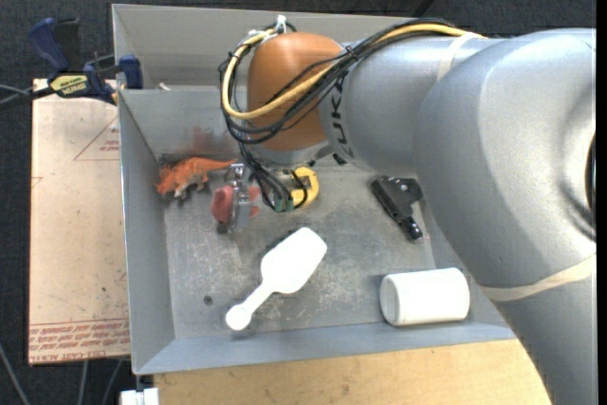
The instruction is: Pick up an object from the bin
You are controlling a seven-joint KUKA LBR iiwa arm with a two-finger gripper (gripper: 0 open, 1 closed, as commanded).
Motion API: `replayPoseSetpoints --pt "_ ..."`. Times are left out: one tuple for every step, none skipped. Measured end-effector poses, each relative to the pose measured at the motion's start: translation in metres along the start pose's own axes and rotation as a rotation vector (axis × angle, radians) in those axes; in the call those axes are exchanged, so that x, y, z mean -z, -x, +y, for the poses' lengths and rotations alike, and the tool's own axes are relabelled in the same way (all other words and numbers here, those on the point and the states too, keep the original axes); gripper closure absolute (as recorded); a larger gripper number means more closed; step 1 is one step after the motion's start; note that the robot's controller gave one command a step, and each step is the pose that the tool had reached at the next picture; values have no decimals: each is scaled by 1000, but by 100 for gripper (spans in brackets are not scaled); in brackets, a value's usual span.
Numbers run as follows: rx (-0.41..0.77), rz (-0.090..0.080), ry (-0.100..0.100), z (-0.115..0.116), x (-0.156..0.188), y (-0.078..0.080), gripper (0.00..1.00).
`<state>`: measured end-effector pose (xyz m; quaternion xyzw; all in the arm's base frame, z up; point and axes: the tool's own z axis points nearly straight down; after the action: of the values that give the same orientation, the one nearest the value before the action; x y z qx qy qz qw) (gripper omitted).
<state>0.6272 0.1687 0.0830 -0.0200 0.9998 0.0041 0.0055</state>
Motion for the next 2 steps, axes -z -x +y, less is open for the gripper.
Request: replayPoseSetpoints --pt "2 -1 0 0 8 0 100" --pt "3 1 0 0 18 0 100"
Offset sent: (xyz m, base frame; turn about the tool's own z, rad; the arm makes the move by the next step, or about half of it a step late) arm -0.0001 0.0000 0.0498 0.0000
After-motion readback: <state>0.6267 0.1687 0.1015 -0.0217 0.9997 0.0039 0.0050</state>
